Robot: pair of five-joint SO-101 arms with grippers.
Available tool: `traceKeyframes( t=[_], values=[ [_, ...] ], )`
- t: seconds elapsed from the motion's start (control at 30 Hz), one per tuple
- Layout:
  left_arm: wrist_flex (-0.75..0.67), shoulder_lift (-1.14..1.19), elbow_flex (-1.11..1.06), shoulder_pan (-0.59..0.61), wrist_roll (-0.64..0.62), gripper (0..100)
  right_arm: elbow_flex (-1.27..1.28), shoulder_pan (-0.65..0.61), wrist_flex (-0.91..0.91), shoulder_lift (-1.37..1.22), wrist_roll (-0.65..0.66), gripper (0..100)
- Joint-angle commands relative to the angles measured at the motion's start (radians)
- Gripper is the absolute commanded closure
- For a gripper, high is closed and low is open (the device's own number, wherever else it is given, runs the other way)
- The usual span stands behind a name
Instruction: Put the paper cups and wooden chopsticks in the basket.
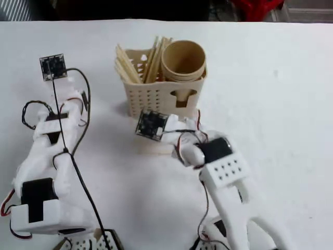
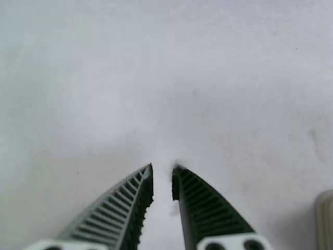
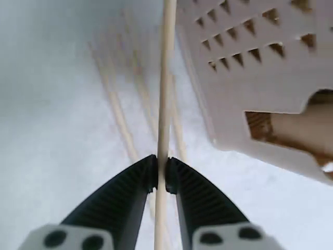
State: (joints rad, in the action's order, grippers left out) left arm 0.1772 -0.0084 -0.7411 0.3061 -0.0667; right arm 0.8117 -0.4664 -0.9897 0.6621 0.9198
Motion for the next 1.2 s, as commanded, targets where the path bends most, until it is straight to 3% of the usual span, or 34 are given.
traceKeyframes(
  t=[0.0,0.17,0.37,0.53,0.7,0.87,1.17],
  values=[
    [-0.003,-0.004,0.052,-0.013,-0.002,91,-0.14,-0.025,0.002,0.153,-0.18,98.2],
    [-0.003,-0.004,0.054,-0.013,-0.002,91,-0.381,-0.142,0.056,0.177,-0.35,98.2],
    [-0.003,-0.004,0.052,-0.013,-0.002,91,-0.606,-0.154,0.371,-0.01,-0.569,98.1],
    [-0.003,-0.004,0.051,-0.013,-0.002,91,-0.787,-0.159,0.598,-0.286,-0.617,98.1],
    [-0.003,-0.004,0.051,-0.013,-0.002,91,-0.928,-0.134,0.621,-0.524,-0.618,98.1],
    [-0.003,-0.004,0.054,-0.013,-0.002,91,-0.867,-0.117,0.736,-0.599,-0.674,98.2],
    [-0.003,-0.004,0.054,-0.013,-0.002,91,-0.535,-0.116,0.885,-0.467,-0.73,98.1]
  ],
)
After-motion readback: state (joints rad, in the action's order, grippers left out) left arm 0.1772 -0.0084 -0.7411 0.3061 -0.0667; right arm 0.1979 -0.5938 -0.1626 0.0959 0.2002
